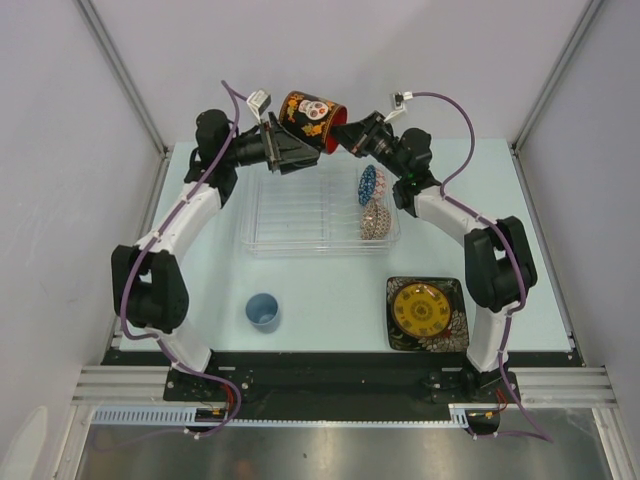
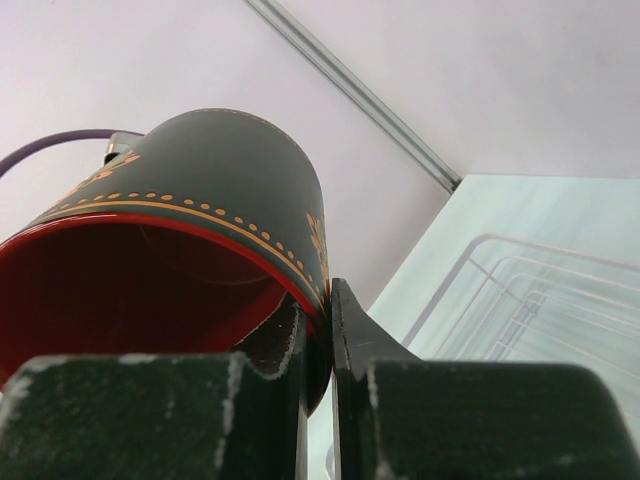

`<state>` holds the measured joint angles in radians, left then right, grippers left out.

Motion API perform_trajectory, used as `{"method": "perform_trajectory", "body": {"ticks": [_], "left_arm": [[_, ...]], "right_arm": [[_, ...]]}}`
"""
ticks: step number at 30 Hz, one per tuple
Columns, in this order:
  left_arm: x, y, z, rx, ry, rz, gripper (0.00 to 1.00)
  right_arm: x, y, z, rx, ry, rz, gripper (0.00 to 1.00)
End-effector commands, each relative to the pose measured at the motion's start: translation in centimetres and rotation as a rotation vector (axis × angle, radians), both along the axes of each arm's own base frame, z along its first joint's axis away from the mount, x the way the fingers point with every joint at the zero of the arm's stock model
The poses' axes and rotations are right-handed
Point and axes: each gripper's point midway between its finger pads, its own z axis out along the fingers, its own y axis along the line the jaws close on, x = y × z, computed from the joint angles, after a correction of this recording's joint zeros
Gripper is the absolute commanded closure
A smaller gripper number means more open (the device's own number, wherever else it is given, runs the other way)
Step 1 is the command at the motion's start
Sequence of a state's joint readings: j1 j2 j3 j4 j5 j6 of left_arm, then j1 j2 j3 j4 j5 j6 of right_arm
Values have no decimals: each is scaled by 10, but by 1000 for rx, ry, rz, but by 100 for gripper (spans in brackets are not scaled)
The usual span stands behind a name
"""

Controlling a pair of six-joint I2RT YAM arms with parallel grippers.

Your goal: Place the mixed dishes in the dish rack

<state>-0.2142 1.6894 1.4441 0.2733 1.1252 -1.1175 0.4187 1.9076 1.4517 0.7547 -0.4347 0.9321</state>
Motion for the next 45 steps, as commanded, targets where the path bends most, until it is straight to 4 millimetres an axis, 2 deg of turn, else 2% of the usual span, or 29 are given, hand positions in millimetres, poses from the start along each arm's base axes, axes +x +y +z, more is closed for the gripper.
{"method": "perform_trajectory", "body": {"ticks": [1,4,11,14,15,17,21,26,27,30,31,36,37,38,39,41,42,43,44,45], "left_arm": [[5,-7,35,-38,-107,34,45],[9,-8,39,-56,-101,43,55],[16,-5,45,-60,-108,58,64],[19,1,50,-73,-112,71,82],[19,2,51,-75,-115,72,92],[20,6,51,-75,-113,78,100],[22,12,50,-82,-104,92,100],[26,25,56,-87,-117,118,100],[26,28,59,-90,-126,126,100],[32,46,65,-96,-157,166,100],[35,58,69,-97,-169,195,100],[43,86,68,-70,-184,254,100],[47,98,69,-53,-213,286,100],[46,102,73,-42,-237,295,100],[48,107,67,-24,-207,315,100],[50,117,67,29,-273,354,100],[54,121,59,54,-237,377,100],[56,125,53,100,-283,393,100],[58,126,52,132,-297,409,100],[58,130,37,180,-239,424,100]], "right_arm": [[-37,20,63,91,-198,85,100],[-40,29,51,80,-175,108,100],[-50,53,25,45,-134,173,100],[-56,60,8,13,-100,208,100],[-57,62,3,7,-90,212,100],[-61,65,-9,-7,-64,225,100],[-63,69,-16,1,-45,244,98],[-61,67,-28,-15,-12,256,78],[-62,67,-30,-19,-8,257,77],[-60,66,-32,-17,-4,249,71],[-58,66,-34,-17,0,246,68],[-56,63,-38,-19,14,249,60],[-56,62,-37,-21,14,251,58],[-55,60,-39,-29,22,246,57],[-51,54,-40,-35,26,236,56],[-49,45,-38,-54,27,221,54],[-44,36,-38,-61,28,204,53],[-44,31,-39,-70,32,202,53],[-46,24,-31,-72,24,196,53],[-43,14,-29,-76,24,180,53]]}}
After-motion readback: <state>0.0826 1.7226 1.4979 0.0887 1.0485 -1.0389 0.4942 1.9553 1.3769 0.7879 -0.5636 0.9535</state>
